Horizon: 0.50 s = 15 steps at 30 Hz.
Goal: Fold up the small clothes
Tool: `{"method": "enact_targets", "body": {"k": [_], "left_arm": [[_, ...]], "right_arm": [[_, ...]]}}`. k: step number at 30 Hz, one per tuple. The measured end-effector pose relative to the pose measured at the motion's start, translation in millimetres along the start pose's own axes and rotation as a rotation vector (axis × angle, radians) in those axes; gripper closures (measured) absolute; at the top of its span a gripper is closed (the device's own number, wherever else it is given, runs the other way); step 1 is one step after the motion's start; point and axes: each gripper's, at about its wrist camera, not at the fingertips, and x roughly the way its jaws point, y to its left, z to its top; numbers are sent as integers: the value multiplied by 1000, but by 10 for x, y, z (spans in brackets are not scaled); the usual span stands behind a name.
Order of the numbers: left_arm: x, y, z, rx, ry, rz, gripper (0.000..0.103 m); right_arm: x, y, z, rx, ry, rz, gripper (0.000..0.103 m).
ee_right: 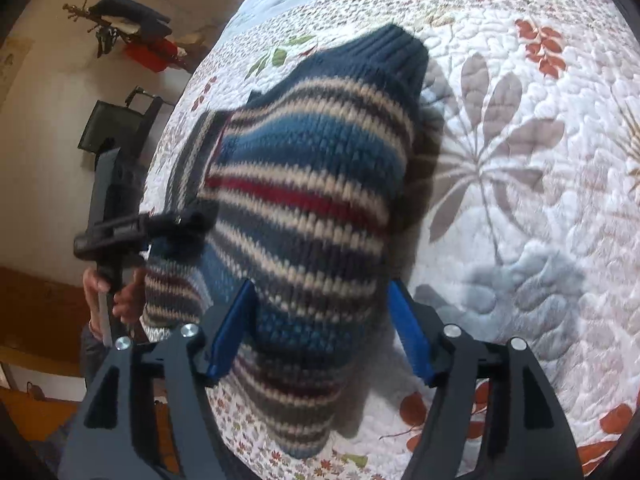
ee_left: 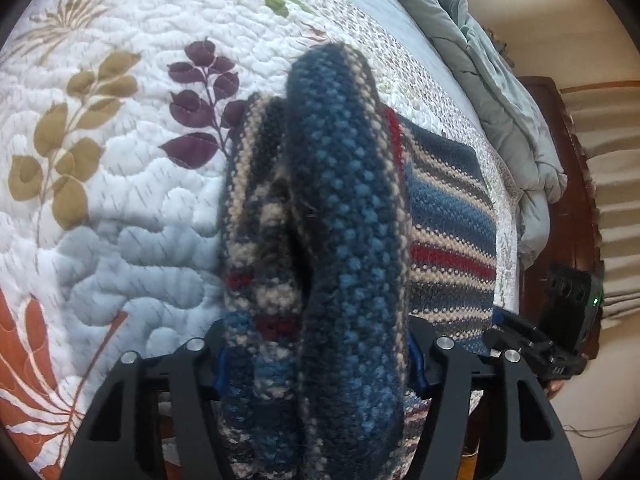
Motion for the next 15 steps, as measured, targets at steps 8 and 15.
{"method": "enact_targets", "body": {"k": [8, 15], "left_arm": [[60, -22, -56, 32, 1, 20, 31], [-37, -150, -152, 3, -41, 61, 57]], "right_arm": [[235, -182, 54, 119, 45, 157, 29], [89, -39, 18, 75, 5, 122, 61]]}}
